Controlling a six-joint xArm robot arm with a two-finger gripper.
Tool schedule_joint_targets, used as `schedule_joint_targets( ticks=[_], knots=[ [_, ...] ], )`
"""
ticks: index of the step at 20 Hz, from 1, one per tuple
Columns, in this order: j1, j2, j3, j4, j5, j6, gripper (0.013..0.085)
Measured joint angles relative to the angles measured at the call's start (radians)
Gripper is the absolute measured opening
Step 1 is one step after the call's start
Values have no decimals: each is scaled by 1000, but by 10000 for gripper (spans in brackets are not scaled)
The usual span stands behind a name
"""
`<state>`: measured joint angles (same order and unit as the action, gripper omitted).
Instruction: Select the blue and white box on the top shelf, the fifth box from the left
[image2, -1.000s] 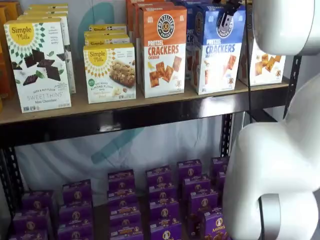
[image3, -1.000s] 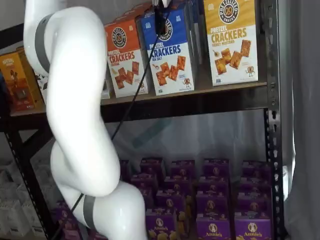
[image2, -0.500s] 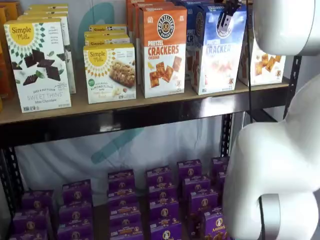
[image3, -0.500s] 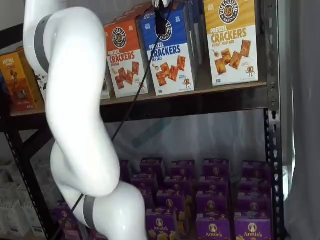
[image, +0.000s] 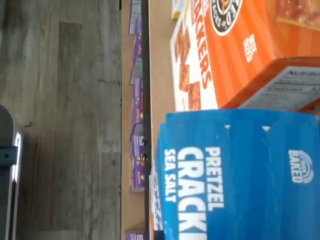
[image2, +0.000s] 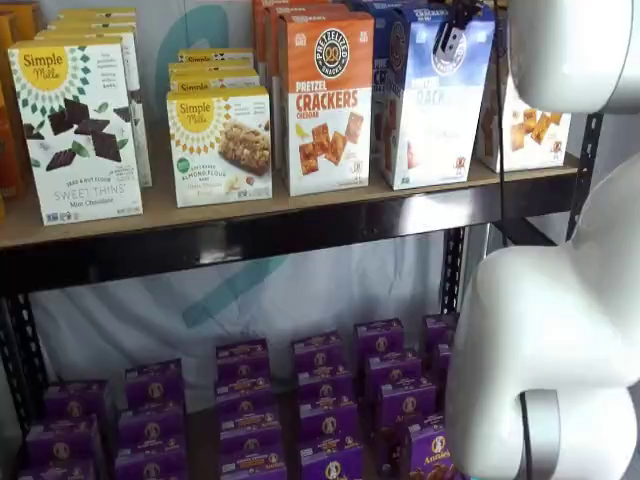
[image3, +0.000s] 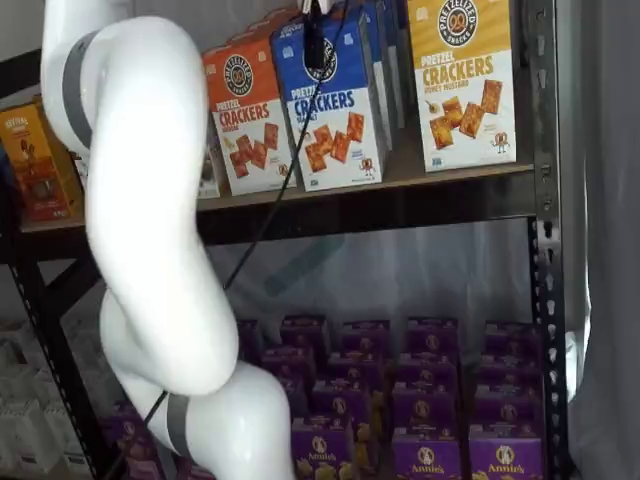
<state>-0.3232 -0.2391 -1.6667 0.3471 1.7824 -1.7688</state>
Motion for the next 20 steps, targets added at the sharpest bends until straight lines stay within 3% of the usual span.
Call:
schedule_joint_targets(
  ticks=[9, 20],
  knots=[
    [-15, -53, 3, 1, 95, 3, 570],
    [-43, -222, 153, -62, 151, -45, 570]
  ],
)
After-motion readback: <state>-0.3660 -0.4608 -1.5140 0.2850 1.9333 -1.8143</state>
